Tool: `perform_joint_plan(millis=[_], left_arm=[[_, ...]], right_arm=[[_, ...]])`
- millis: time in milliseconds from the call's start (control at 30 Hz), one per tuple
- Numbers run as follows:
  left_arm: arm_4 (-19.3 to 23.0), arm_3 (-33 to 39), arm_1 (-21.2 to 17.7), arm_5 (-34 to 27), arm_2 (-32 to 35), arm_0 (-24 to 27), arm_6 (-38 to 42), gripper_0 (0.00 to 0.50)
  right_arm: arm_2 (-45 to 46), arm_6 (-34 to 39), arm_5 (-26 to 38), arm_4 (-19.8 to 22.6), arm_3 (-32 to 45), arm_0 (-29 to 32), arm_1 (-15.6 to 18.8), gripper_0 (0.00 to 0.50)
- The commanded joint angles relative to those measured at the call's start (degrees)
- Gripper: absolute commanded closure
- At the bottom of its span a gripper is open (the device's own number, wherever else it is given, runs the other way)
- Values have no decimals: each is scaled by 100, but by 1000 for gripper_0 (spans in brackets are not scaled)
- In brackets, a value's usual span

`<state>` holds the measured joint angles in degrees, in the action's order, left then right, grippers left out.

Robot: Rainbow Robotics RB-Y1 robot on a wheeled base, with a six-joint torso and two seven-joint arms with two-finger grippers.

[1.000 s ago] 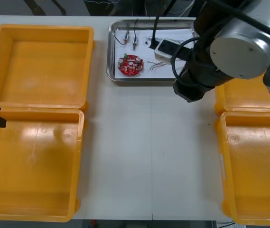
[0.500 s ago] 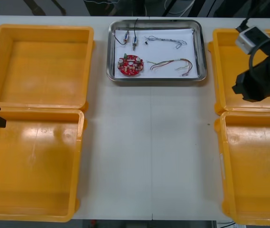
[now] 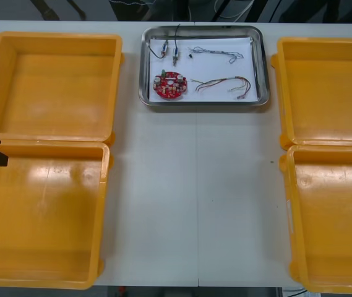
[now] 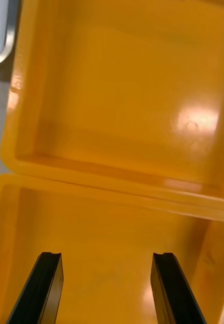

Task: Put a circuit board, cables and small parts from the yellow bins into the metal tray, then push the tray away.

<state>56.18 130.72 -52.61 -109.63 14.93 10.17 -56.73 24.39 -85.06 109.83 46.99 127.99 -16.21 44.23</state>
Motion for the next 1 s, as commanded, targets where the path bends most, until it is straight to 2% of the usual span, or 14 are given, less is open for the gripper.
perform_joint_plan(millis=[33,433,733,1000], left_arm=[[-45,138,-117,-37,176,-85,-515,0],[-45,138,-117,-37,176,-85,-515,0],[-45,138,-117,-37,176,-85,-515,0],[-45,138,-117,-37,176,-85,-515,0]], right_arm=[[664,200,17,329,-81,505,226,0],[910,349,17,364,-81,1199,112,0],[901,411,17,417,-73,1287,-187,0],[857,384,17,434,-55,1287,-187,0]])
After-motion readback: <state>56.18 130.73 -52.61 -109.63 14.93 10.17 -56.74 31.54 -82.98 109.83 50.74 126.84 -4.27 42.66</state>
